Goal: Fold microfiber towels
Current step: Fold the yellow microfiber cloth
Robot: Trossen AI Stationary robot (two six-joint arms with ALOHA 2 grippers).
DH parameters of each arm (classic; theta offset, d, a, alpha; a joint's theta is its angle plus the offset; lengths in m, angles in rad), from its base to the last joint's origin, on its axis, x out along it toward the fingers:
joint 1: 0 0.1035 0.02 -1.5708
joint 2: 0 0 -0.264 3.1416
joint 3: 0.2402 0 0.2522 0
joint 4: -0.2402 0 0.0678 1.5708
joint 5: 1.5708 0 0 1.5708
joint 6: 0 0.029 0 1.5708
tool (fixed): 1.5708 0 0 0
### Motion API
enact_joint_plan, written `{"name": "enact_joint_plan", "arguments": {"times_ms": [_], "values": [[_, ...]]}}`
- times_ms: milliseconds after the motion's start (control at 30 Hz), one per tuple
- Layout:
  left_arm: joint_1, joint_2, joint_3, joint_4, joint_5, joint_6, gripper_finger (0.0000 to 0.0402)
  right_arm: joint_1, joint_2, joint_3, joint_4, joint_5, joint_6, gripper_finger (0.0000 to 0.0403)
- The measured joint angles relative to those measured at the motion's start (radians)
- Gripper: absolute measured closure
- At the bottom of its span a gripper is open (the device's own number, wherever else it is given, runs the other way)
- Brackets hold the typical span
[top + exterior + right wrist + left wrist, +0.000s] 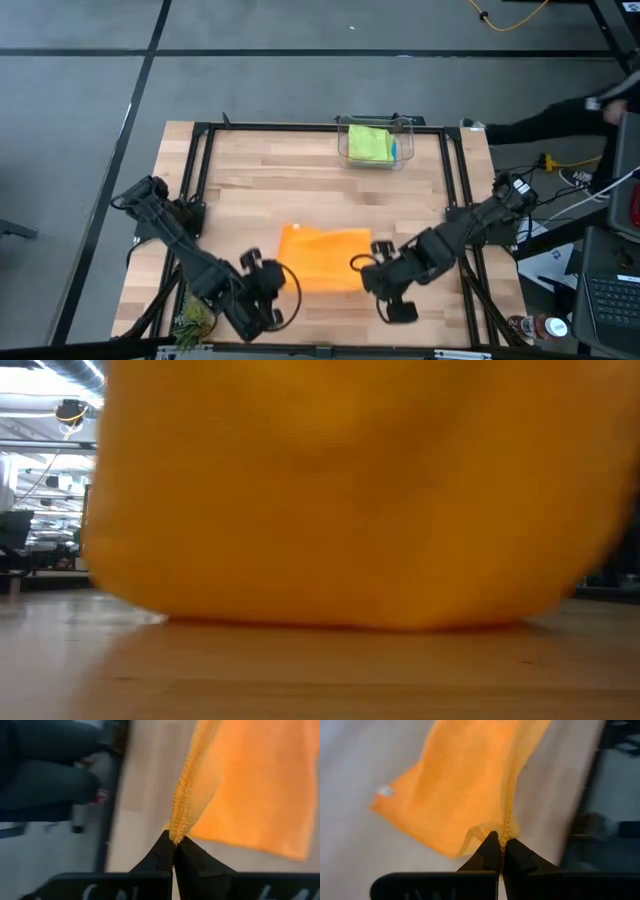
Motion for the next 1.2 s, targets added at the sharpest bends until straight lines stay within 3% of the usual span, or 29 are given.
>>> {"name": "enact_joint_plan", "arguments": {"times_ms": [267,467,767,1200], "values": [[-0.059,-0.001,-0.246,0.471,0.043,-0.023,0.0401,0.097,0.000,-0.180,0.300,-0.060,0.111,0.0399],[-0.070,0.000,-0.403,0.657,0.070,-0.035,0.0402,0.137,0.000,-0.358,0.483,-0.060,0.205,0.0399],[0.015,-0.001,-0.483,0.615,0.130,-0.069,0.0402,0.068,0.000,-0.508,0.526,-0.007,0.287,0.0399],[0.199,-0.003,-0.408,0.295,0.163,0.089,0.0402,-0.131,0.000,-0.496,0.445,0.016,-0.008,0.0399]]}}
